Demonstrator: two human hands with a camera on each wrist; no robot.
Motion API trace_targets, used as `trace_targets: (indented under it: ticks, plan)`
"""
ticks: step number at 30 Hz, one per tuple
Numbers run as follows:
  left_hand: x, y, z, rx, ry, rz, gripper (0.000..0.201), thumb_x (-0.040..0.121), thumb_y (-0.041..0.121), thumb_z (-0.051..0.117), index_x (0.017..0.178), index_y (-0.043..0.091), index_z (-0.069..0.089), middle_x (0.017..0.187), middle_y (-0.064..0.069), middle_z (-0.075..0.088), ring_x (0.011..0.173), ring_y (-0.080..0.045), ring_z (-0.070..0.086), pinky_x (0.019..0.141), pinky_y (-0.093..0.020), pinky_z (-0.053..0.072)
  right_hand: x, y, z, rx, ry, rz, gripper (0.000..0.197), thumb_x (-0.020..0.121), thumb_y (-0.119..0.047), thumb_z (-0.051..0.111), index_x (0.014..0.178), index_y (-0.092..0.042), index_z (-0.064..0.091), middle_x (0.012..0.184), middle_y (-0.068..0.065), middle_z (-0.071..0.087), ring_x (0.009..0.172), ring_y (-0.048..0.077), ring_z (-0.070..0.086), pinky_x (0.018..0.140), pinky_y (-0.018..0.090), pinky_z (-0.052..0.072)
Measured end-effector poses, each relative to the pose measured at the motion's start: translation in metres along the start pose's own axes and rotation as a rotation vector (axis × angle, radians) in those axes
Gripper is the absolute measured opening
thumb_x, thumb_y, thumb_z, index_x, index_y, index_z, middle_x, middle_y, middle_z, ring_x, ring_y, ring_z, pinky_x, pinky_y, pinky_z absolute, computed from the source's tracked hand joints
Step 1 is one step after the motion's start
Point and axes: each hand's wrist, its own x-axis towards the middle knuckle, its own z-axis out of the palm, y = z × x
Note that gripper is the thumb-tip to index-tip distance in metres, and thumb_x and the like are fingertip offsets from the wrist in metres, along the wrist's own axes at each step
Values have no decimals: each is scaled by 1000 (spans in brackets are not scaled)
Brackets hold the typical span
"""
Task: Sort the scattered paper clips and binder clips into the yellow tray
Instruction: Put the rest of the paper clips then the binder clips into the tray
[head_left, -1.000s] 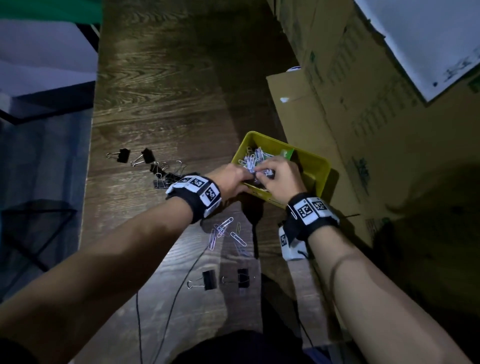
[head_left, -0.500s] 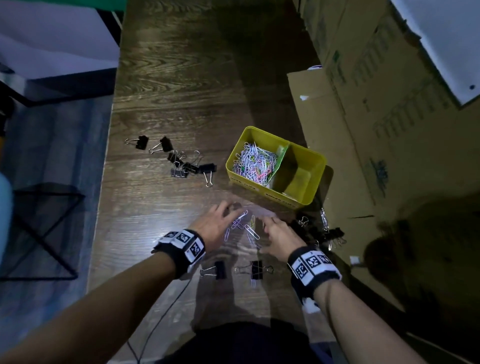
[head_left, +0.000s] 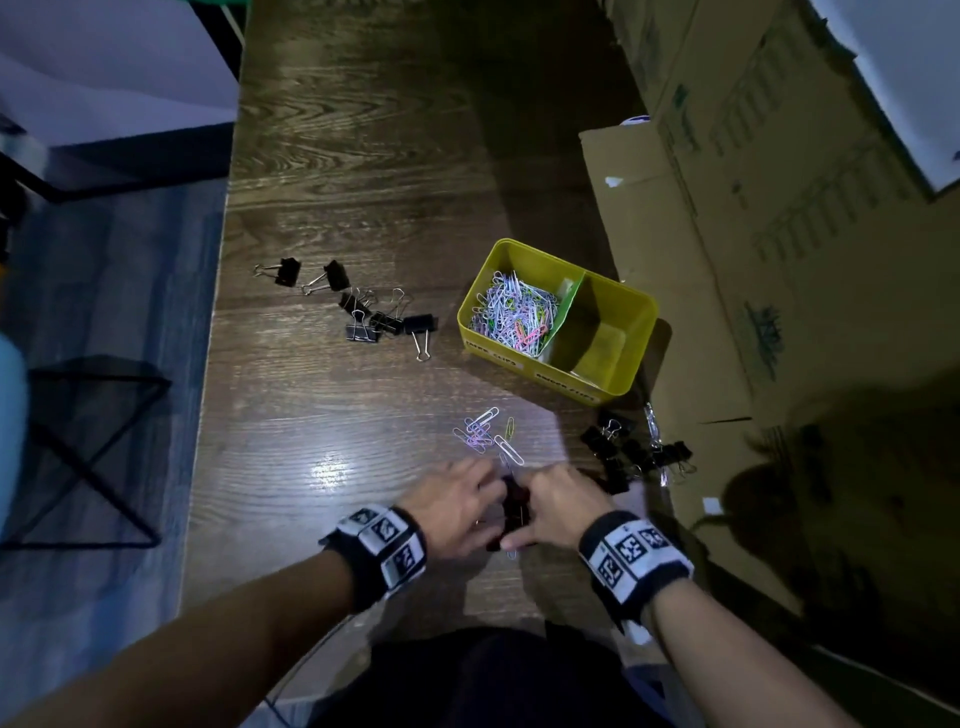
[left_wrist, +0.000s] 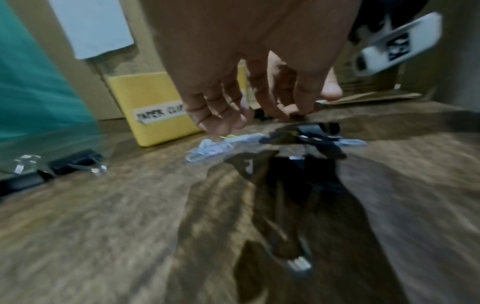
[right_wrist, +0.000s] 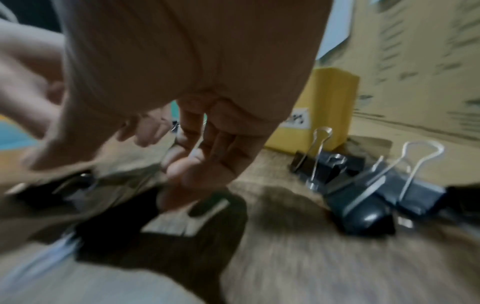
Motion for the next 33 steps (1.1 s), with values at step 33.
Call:
trace_targets:
  ticks: [33]
  plan:
    - [26,-38,-17,-73,-115,-430,93,75,41,68,145,27,8,134,-7,32,115,-26,38,90,-42,47,1,-14,-1,-12,338,75,62,84,-24,65,135,-9,35,129,15,39,115,30,50,91,39,49]
